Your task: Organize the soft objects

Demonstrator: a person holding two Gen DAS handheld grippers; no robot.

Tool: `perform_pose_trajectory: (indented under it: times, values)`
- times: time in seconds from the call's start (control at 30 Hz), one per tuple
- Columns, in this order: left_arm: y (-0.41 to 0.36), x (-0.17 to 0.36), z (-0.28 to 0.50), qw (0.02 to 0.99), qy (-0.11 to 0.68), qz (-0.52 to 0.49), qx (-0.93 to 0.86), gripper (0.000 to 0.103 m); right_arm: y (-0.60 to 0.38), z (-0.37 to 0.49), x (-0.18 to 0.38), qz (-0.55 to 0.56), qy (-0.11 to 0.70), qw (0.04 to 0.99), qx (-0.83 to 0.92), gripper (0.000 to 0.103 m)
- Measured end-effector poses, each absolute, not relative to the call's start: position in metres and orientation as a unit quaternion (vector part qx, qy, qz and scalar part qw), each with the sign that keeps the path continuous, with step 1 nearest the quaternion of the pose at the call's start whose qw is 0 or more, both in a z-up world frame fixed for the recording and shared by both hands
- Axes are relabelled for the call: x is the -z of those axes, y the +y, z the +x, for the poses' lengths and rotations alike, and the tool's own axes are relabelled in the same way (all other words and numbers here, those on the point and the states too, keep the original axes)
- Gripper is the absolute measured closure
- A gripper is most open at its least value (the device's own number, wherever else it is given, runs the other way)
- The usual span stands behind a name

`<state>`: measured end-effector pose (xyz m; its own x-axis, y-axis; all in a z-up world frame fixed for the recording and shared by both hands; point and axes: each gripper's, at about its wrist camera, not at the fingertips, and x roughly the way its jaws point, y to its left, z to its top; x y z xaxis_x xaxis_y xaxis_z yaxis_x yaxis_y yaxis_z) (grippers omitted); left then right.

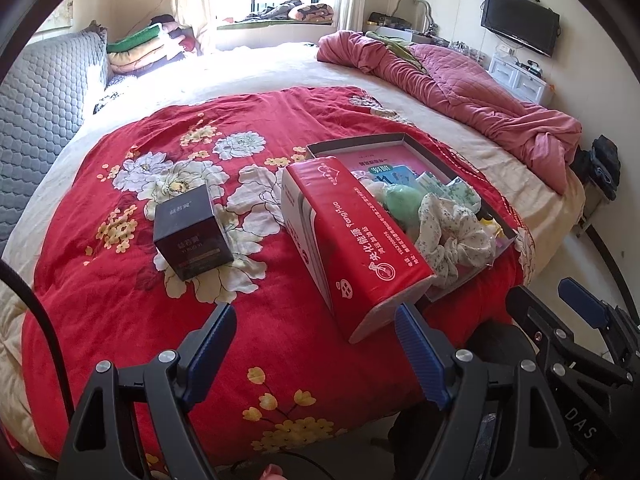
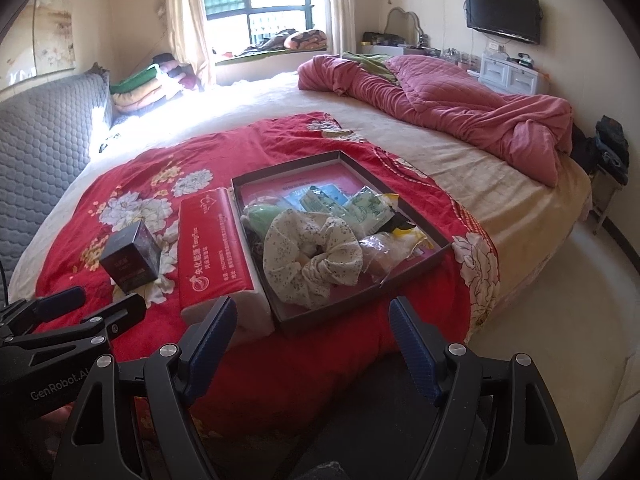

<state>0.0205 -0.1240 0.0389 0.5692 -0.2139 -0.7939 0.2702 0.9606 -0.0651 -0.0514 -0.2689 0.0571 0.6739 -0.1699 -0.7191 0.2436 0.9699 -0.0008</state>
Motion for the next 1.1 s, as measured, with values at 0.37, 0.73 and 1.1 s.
perform_pose_trajectory:
  times: [0.37,0.73,1.1]
  values:
    - [-0.124,-0.030,0.022,0.880,0.453,0.028,0.137,0.022,-0.270,-0.049,-0.048,0.051,0.399,0.908,0.112,0.023]
    - [-0.125,-0.025,0.023,0.879,0.457,0.032,0.135,0.022,-0.273,-0.048,-0.044,0.057,0.406,0.905,0.114,0.023]
    - [-0.124,-0.026,0.024,0.878,0.458,0.033,0.131,0.022,-0.273,-0.048,-0.043,0.054,0.407,0.904,0.115,0.023]
